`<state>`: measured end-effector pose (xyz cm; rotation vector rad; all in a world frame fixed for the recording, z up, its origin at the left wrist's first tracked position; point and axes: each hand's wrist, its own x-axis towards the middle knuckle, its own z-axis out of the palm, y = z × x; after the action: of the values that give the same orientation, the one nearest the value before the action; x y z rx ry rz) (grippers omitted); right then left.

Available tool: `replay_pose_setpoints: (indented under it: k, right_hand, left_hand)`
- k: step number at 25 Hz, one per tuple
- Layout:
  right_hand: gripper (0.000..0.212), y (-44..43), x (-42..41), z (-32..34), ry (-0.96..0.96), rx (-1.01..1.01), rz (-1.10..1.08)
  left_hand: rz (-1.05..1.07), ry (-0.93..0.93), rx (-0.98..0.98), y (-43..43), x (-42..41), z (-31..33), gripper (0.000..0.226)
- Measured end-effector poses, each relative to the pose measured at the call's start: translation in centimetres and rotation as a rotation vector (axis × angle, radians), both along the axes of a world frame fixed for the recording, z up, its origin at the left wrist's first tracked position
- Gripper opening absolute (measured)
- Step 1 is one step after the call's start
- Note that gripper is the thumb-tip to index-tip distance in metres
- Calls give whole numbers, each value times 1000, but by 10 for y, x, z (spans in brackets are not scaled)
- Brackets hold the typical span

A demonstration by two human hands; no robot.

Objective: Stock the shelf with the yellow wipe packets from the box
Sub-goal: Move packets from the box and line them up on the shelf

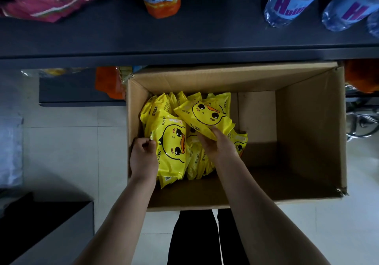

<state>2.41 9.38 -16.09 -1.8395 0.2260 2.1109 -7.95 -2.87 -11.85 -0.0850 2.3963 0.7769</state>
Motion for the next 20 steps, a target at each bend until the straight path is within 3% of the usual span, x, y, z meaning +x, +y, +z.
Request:
replay_pose_setpoints:
  k: [4, 7, 13, 20]
  right_hand:
    - [72, -8, -12, -3, -65, 82, 24]
    - [76, -5, -10, -3, -136, 144, 30]
    - [25, 19, 34, 29, -168, 220, 124]
    - [8, 47, 66, 144, -141, 531, 246]
  left_hand:
    - [-28, 26, 0, 1, -4, 2, 28]
    - [-54, 53, 15, 0, -6, 4, 26]
    - [-90, 96, 70, -7, -7, 24, 24]
    - [-185, 211, 106, 3, -5, 126, 23]
